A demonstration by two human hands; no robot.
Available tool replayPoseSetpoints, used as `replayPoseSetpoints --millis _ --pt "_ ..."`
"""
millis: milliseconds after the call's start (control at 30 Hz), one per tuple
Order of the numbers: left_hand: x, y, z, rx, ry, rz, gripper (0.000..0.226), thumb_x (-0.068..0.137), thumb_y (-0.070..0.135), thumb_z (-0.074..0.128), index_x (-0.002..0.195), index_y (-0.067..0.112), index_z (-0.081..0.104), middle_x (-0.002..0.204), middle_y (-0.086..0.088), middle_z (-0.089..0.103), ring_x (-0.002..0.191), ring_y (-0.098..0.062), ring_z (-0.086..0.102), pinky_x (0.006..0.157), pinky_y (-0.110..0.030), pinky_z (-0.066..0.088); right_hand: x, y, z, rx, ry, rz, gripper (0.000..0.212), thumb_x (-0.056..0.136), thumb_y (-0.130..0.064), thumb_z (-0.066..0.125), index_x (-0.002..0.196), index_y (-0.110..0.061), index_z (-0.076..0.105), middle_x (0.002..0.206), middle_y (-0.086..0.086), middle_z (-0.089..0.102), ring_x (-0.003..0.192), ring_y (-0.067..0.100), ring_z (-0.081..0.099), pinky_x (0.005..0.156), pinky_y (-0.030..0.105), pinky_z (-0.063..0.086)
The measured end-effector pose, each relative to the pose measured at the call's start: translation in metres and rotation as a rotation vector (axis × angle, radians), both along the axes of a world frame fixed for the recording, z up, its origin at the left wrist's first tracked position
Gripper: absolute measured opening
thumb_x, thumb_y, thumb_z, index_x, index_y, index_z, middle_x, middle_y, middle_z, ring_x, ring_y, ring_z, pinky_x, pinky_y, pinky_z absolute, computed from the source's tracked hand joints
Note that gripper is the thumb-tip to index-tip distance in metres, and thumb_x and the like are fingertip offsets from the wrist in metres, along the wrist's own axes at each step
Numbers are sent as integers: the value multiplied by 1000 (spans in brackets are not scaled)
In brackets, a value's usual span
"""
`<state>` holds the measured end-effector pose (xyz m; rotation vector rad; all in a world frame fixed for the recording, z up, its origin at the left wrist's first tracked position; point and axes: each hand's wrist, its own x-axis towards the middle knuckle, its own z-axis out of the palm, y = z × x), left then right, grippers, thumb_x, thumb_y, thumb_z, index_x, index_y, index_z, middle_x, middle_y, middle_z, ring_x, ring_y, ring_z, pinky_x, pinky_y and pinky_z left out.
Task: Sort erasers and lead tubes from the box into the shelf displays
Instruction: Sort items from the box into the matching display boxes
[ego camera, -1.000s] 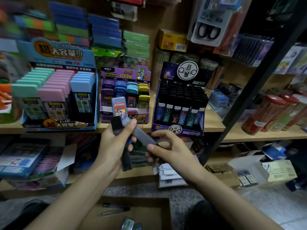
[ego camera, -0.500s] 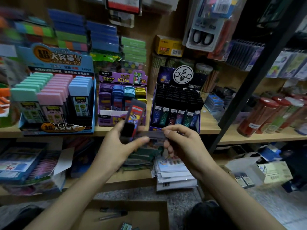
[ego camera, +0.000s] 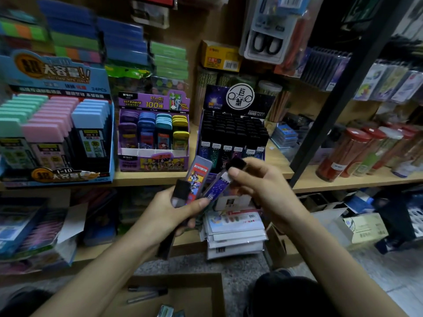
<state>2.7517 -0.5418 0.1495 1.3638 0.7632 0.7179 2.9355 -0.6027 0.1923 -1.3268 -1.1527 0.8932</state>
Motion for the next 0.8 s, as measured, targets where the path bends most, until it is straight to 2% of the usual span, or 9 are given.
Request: replayPoseSetpoints --millis 100,167,233,300,467,533,633,733,800 --pt "3 0 1 -24 -42 20 42 77 30 63 105 -1 59 52 6 62 35 -3 45 35 -15 33 33 1 19 113 -64 -190 7 81 -24 68 78 -19 65 84 13 65 78 21 62 70 31 49" --pt "3 1 0 -48 -52 55 35 85 24 59 106 -3 57 57 3 66 36 -4 48 36 -16 35 61 0 33 229 -94 -345 6 87 -17 64 82 -21 66 88 7 69 85 20 64 77 32 51" --pt "4 0 -1 -69 -50 89 25 88 19 58 105 0 57 65 -1 71 40 -5 54 36 -17 38 81 -1 40 304 -142 -435 9 89 -15 61 88 -23 66 86 -4 69 85 12 67 76 25 53" --pt "3 0 -4 -81 -38 114 18 89 17 58 104 6 57 72 0 73 49 -7 63 38 -17 42 92 1 39 302 -275 -465 11 90 -15 61 92 -25 64 87 -6 68 85 9 67 74 23 52" --pt "1 0 -9 -80 -12 146 11 90 15 58 100 12 57 74 1 74 57 -8 67 41 -17 47 95 16 27 220 -597 -339 10 88 -13 63 95 -19 64 88 -1 65 83 20 62 75 30 51" --pt "0 0 -10 -74 -8 142 11 90 15 58 100 11 58 74 0 74 57 -8 67 41 -17 47 95 20 22 198 -680 -285 10 87 -11 63 96 -14 65 87 -3 66 83 18 61 77 26 49" --pt "-2 1 -12 -72 2 127 13 88 18 59 100 13 58 77 -2 74 60 -10 68 42 -17 48 98 23 15 137 -740 -221 14 88 -12 63 101 -8 66 94 0 68 92 19 64 84 33 50" --pt "-2 2 -14 -77 -3 130 12 87 18 61 98 14 59 77 -3 74 60 -10 68 42 -18 47 100 23 16 146 -700 -145 16 87 -11 63 99 -21 65 94 -12 67 90 6 64 82 22 50" --pt "-1 3 -15 -85 -8 138 11 87 18 62 96 14 60 76 -3 74 59 -11 68 41 -18 47 103 25 15 135 -671 -105 21 86 -9 64 96 -27 64 93 -12 67 85 1 63 78 15 49"
